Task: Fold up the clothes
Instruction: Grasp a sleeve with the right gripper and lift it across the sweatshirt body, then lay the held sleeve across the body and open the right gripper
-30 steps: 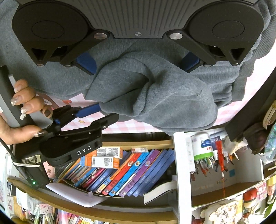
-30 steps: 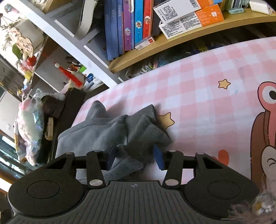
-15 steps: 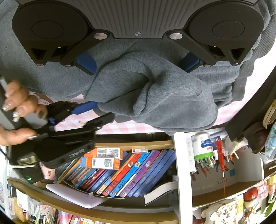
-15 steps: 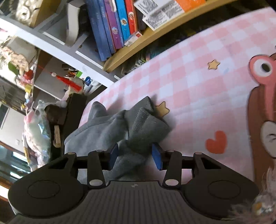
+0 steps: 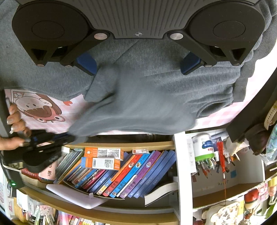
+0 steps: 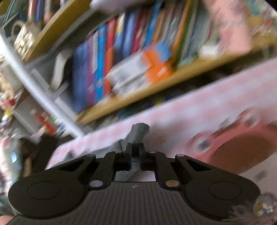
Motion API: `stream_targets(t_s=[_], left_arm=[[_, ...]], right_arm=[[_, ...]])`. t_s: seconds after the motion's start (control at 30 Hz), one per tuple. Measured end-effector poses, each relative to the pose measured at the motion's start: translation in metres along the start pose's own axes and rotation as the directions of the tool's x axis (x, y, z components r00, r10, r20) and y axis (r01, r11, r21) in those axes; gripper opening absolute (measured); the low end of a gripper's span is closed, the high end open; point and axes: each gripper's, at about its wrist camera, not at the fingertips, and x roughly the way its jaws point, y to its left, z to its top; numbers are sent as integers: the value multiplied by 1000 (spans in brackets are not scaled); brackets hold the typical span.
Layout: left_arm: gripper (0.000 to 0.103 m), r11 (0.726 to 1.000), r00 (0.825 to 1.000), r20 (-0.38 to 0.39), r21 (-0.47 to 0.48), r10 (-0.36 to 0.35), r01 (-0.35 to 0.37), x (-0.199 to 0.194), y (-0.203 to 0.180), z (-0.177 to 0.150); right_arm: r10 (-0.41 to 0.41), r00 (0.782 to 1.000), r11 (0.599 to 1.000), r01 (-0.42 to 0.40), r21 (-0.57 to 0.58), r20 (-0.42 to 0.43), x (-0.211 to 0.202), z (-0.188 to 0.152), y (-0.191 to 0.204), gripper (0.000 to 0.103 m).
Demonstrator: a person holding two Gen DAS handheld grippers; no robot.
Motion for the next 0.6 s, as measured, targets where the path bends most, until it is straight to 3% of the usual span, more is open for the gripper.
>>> stream_targets(t_s=[0.1, 0.27, 0.6], left_arm=[[103, 1000, 1000, -1, 0, 0, 0, 0, 0, 0], [103, 1000, 1000, -4, 2, -1, 1, 0, 0, 0], [103, 1000, 1000, -8, 0, -4, 4, 1, 2, 1]], right_arm=[[-115, 989, 992, 119, -31, 91, -15, 13, -24, 7], [-286, 946, 953, 298, -57, 153, -22, 29, -65, 7], [-400, 912, 914, 404, -26, 91, -6, 33, -112, 8]])
